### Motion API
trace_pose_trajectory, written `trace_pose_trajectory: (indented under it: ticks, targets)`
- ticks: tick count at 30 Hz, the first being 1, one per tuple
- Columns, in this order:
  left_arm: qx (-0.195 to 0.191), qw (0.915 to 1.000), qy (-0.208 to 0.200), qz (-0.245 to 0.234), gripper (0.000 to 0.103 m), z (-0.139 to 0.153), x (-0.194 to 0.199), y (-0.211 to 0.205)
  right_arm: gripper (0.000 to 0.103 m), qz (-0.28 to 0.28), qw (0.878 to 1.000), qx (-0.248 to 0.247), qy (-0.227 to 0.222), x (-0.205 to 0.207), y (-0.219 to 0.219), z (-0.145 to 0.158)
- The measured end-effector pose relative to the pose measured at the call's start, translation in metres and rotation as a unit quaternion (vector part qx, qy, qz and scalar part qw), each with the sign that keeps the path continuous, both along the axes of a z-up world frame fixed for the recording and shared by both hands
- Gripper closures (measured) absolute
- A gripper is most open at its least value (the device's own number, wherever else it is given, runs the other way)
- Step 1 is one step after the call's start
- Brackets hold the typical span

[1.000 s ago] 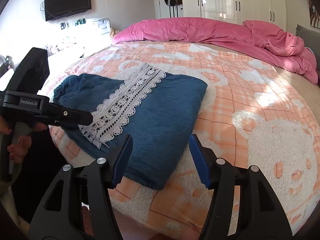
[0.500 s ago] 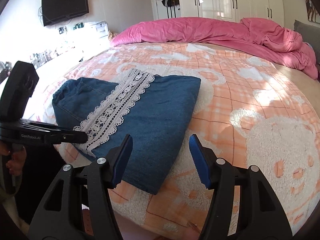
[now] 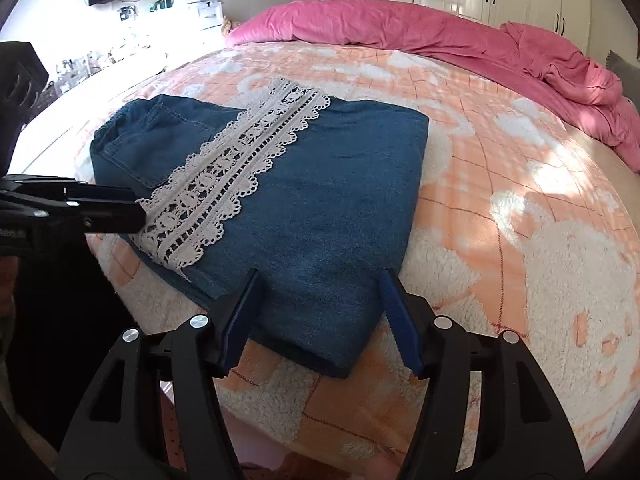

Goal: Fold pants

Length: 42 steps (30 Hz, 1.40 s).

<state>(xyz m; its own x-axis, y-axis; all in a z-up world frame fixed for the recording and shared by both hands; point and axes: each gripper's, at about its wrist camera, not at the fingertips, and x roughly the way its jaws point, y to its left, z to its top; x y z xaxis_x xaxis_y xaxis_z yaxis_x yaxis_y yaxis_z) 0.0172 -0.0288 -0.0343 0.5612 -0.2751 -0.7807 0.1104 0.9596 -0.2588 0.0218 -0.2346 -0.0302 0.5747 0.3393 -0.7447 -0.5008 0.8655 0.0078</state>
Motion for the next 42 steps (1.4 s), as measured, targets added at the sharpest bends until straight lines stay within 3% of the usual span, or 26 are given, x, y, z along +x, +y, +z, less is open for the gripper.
trace_pose_trajectory:
  ticks: [4,7,18,22,27,32,42]
  targets:
    - [-0.006,0.9996,-0.018,0.022,0.055,0.013,-0.009,0.016,0.047,-0.010,1.000,0.015,-0.004,-0.003,-0.005,0.005]
    - [-0.004,0.9984,-0.038,0.041,0.046,0.026,-0.021,0.033,0.045,-0.026,0.999,0.037,-0.010,-0.007,-0.012,0.014]
    - [-0.004,0.9940,-0.068,0.085,0.040,0.047,-0.041,0.078,0.030,-0.038,0.995,0.094,-0.011,-0.010,-0.004,0.055]
    - [-0.010,0.9931,-0.068,0.094,0.032,0.046,-0.042,0.087,0.024,-0.030,0.995,0.094,-0.013,-0.010,0.010,0.066]
    - [-0.019,0.9918,-0.067,0.107,0.031,0.041,-0.041,0.101,0.013,-0.019,0.996,0.087,-0.014,-0.007,0.032,0.076]
    - [-0.008,0.9893,-0.072,0.127,0.030,0.038,-0.042,0.115,0.011,0.007,0.997,0.072,-0.020,0.001,0.061,0.086]
    - [-0.044,0.9847,-0.058,0.158,0.027,0.021,-0.035,0.146,0.011,0.073,0.996,0.043,-0.011,0.042,0.140,0.101]
